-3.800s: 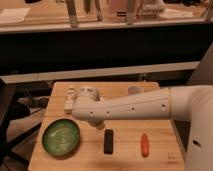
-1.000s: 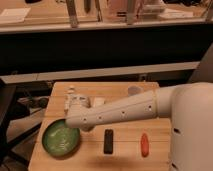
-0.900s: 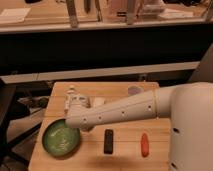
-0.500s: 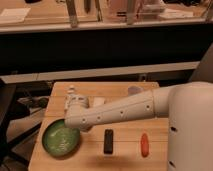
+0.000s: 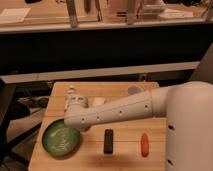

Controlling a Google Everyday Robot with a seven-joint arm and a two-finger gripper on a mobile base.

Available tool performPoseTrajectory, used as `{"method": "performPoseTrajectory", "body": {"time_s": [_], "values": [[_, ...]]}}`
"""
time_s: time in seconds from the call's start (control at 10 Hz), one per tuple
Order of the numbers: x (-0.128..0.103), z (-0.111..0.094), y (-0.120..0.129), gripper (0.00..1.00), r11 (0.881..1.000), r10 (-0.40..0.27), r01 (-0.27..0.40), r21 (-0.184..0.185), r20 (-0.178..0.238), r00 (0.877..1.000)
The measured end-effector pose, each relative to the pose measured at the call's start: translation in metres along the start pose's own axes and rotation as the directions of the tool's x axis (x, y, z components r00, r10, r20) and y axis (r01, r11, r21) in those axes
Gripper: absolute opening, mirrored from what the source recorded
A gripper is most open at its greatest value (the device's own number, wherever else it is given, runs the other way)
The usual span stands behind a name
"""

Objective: Push the ceramic bowl across the table

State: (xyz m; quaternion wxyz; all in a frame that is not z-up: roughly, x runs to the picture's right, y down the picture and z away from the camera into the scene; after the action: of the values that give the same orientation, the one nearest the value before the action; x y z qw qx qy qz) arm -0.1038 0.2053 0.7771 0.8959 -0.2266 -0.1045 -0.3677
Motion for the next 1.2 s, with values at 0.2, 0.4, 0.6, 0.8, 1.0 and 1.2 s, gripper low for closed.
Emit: {"method": "performPoseTrajectory", "body": {"time_s": [0.2, 0.4, 0.6, 0.8, 1.0, 1.2], "values": [[-0.006, 0.002, -0.005, 0.03, 1.0, -0.027, 0.027, 0.004, 0.01, 1.0], [-0.011, 0.004, -0.009, 0.03, 0.998, -0.055, 0.055, 0.008, 0.022, 0.998], [-0.015, 0.005, -0.014, 0.03, 0.997, -0.082, 0.081, 0.01, 0.032, 0.996], [-0.018, 0.007, -0.018, 0.03, 0.994, -0.108, 0.107, 0.012, 0.042, 0.993], [-0.021, 0.008, -0.023, 0.03, 0.991, -0.134, 0.134, 0.014, 0.052, 0.99], [-0.025, 0.009, -0.029, 0.03, 0.987, -0.16, 0.159, 0.018, 0.064, 0.985]]}}
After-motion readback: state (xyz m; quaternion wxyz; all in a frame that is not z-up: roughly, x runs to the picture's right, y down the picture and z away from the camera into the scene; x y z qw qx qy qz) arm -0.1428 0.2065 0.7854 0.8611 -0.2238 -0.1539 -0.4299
